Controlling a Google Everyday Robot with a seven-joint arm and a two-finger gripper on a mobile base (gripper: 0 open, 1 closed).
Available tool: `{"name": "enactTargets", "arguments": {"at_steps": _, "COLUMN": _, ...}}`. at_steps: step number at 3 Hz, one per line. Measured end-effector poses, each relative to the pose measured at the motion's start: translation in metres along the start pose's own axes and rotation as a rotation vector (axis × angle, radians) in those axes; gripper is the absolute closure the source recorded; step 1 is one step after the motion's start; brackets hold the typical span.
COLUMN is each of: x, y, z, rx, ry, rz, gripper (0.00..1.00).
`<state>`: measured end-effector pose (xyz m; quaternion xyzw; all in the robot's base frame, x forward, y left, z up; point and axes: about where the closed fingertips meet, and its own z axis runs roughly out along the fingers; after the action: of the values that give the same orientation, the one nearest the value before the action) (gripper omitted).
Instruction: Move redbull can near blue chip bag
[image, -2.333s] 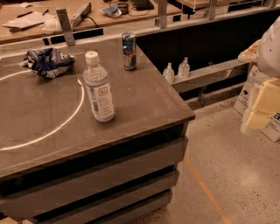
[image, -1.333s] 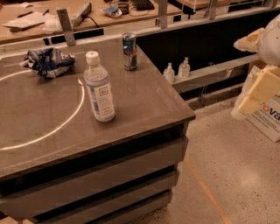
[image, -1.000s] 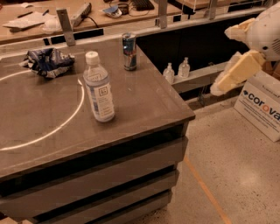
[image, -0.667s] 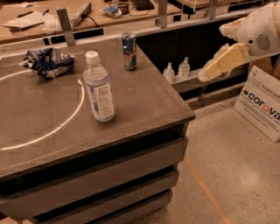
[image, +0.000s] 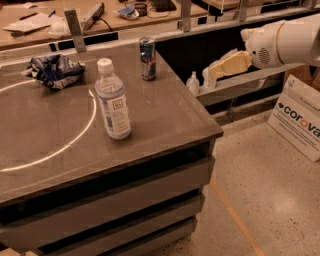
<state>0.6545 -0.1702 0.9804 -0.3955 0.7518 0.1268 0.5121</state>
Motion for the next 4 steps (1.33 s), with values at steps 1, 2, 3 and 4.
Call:
{"name": "enactTargets", "arguments": {"at_steps": 1, "x": -0.003, "y": -0.004, "z": 0.0, "rx": 0.016, "ry": -0.009, "rz": -0.001, "gripper": 0.0}}
{"name": "enactTargets", "arguments": {"at_steps": 2, "x": -0.003, "y": -0.004, "z": 0.013, "rx": 0.01, "ry": -0.044, "rz": 0.012, "gripper": 0.0}}
{"name": "enactTargets", "arguments": {"at_steps": 3, "x": -0.007, "y": -0.004, "z": 0.042, "rx": -0.009, "ry": -0.113, "rz": 0.021, "gripper": 0.0}}
{"name": "enactTargets", "arguments": {"at_steps": 4, "x": -0.003, "y": -0.008, "z": 0.078, "rx": -0.03, "ry": -0.152, "rz": 0.019, "gripper": 0.0}}
